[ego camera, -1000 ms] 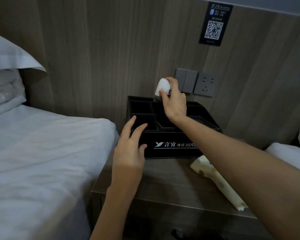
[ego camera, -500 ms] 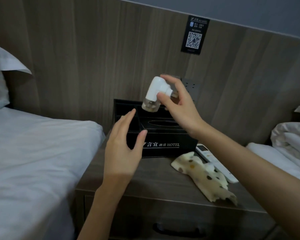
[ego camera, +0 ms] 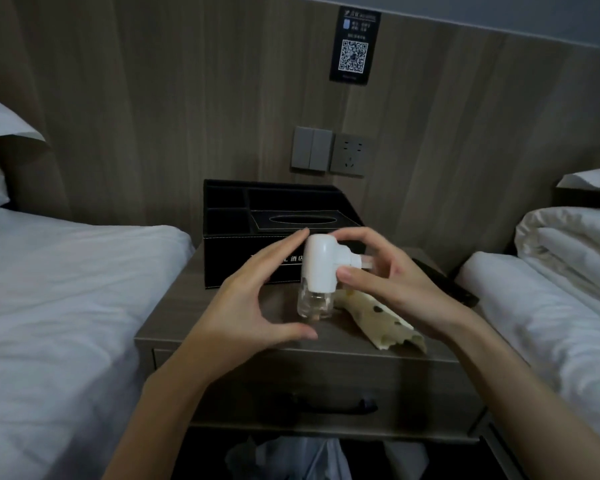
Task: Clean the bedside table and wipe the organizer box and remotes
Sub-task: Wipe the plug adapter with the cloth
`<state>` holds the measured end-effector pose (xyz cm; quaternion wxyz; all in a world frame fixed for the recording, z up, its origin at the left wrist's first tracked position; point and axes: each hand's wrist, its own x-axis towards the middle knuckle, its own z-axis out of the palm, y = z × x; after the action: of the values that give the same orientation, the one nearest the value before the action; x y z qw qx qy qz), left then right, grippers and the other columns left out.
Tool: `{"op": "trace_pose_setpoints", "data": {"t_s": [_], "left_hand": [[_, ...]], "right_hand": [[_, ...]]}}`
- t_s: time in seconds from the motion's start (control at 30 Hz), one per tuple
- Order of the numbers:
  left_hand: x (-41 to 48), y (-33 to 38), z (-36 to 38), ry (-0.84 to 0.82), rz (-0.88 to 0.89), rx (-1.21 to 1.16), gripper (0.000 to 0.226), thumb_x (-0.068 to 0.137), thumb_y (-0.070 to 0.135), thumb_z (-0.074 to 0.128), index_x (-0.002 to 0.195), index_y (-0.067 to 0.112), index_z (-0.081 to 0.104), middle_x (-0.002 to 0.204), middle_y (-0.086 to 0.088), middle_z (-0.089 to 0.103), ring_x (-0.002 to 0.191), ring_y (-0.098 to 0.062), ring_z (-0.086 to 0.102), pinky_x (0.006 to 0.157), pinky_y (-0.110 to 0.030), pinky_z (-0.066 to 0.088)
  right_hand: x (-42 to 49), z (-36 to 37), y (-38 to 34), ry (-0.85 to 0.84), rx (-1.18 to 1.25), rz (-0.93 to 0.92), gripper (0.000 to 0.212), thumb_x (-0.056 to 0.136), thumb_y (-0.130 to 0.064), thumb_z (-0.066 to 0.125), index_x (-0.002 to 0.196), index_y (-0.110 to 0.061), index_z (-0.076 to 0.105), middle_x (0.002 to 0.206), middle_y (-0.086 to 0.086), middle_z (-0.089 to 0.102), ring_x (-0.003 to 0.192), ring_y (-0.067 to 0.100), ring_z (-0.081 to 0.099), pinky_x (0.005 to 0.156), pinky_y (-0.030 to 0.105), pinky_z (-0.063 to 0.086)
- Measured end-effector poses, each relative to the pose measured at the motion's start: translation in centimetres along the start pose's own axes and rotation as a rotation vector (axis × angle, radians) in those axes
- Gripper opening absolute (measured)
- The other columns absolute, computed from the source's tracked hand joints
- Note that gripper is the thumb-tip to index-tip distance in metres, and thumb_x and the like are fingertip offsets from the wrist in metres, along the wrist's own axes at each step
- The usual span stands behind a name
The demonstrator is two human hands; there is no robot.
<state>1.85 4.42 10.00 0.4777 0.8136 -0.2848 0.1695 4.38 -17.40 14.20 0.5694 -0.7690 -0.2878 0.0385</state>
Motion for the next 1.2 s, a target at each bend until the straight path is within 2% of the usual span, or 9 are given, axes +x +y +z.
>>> {"op": "trace_pose_setpoints", "data": {"t_s": [0.07, 0.13, 0.23, 0.4, 0.5, 0.7, 0.93, 1.07, 1.2], "left_hand": [[-0.7, 0.0, 0.2, -0.003, -0.011, 0.04, 0.104, 0.059, 0.028, 0.09, 0.14, 0.052, 0.029, 0.143, 0.04, 0.032, 0.134, 0.014, 0.028, 0.114, -0.029, 0.03], [-1.3, 0.0, 0.4, 0.02, -0.007, 0.059, 0.101, 0.058, 0.028, 0.09, 0.139, 0.049, 0.032, 0.144, 0.037, 0.033, 0.135, 0.012, 0.029, 0.115, -0.033, 0.032], [-1.7, 0.0, 0.8, 0.069, 0.049, 0.055, 0.093, 0.062, 0.03, 0.088, 0.141, 0.035, 0.039, 0.144, 0.028, 0.041, 0.135, 0.004, 0.037, 0.111, -0.035, 0.039], [-1.6, -0.7, 2.1, 0.133, 0.131, 0.045, 0.086, 0.064, 0.02, 0.088, 0.138, 0.014, 0.044, 0.142, 0.012, 0.047, 0.129, -0.009, 0.049, 0.101, -0.029, 0.047], [-1.4, -1.1, 2.6, 0.186, 0.151, 0.073, 0.083, 0.063, 0.021, 0.089, 0.134, 0.009, 0.047, 0.135, 0.005, 0.052, 0.126, -0.011, 0.051, 0.1, -0.025, 0.047], [-1.2, -1.5, 3.4, 0.295, 0.129, 0.104, 0.082, 0.062, 0.02, 0.088, 0.132, 0.006, 0.048, 0.133, 0.001, 0.05, 0.127, -0.01, 0.049, 0.099, -0.015, 0.043], [-1.3, -1.9, 3.8, 0.431, -0.041, 0.015, 0.085, 0.06, 0.015, 0.089, 0.133, 0.021, 0.047, 0.135, 0.012, 0.046, 0.125, -0.002, 0.048, 0.09, -0.013, 0.049], [-1.4, -2.1, 3.7, 0.426, -0.082, -0.02, 0.087, 0.059, 0.012, 0.09, 0.132, 0.032, 0.046, 0.134, 0.021, 0.044, 0.122, 0.003, 0.049, 0.088, -0.012, 0.049], [-1.4, -2.2, 3.7, 0.417, -0.087, -0.022, 0.086, 0.06, 0.011, 0.09, 0.131, 0.032, 0.047, 0.133, 0.021, 0.045, 0.12, 0.003, 0.051, 0.088, -0.012, 0.049]], "right_hand": [[-0.3, 0.1, 0.6, -0.049, 0.084, 0.027, 0.042, 0.086, -0.016, 0.064, 0.127, -0.017, 0.052, 0.091, 0.006, 0.073, 0.085, 0.017, 0.069, 0.077, 0.033, 0.055], [-0.3, 0.3, 1.5, -0.095, 0.151, 0.018, 0.043, 0.087, -0.01, 0.064, 0.128, -0.011, 0.053, 0.109, 0.017, 0.069, 0.1, 0.024, 0.066, 0.089, 0.034, 0.052], [-0.1, 0.5, 2.9, -0.106, 0.207, -0.008, 0.043, 0.086, -0.008, 0.067, 0.127, -0.012, 0.056, 0.122, 0.014, 0.065, 0.112, 0.024, 0.063, 0.095, 0.031, 0.049], [0.2, 0.4, 3.8, -0.08, 0.234, -0.02, 0.041, 0.081, -0.01, 0.071, 0.121, -0.017, 0.062, 0.122, 0.005, 0.067, 0.108, 0.019, 0.065, 0.09, 0.025, 0.05], [0.3, 0.3, 3.8, -0.006, 0.091, -0.038, 0.044, 0.079, -0.016, 0.071, 0.122, -0.016, 0.062, 0.121, -0.002, 0.067, 0.107, 0.021, 0.065, 0.088, 0.023, 0.051], [0.2, -1.4, 5.3, 0.365, -0.483, -0.021, 0.033, 0.085, -0.038, 0.069, 0.116, -0.029, 0.066, 0.096, -0.023, 0.065, 0.101, 0.0, 0.06, 0.086, 0.017, 0.046], [1.4, 0.5, 7.6, 0.166, -0.936, 0.222, 0.054, 0.091, -0.046, 0.057, 0.141, -0.03, 0.042, 0.127, 0.004, 0.059, 0.123, 0.026, 0.044, 0.094, 0.037, 0.041], [1.8, 0.7, 8.5, 0.258, -1.015, 0.193, 0.036, 0.096, -0.042, 0.05, 0.129, -0.028, 0.053, 0.116, 0.006, 0.065, 0.112, 0.03, 0.05, 0.088, 0.037, 0.039], [1.2, 0.2, 7.4, 0.42, -0.883, 0.028, 0.023, 0.095, -0.034, 0.052, 0.117, -0.035, 0.059, 0.098, -0.001, 0.069, 0.093, 0.023, 0.062, 0.074, 0.038, 0.049]]}}
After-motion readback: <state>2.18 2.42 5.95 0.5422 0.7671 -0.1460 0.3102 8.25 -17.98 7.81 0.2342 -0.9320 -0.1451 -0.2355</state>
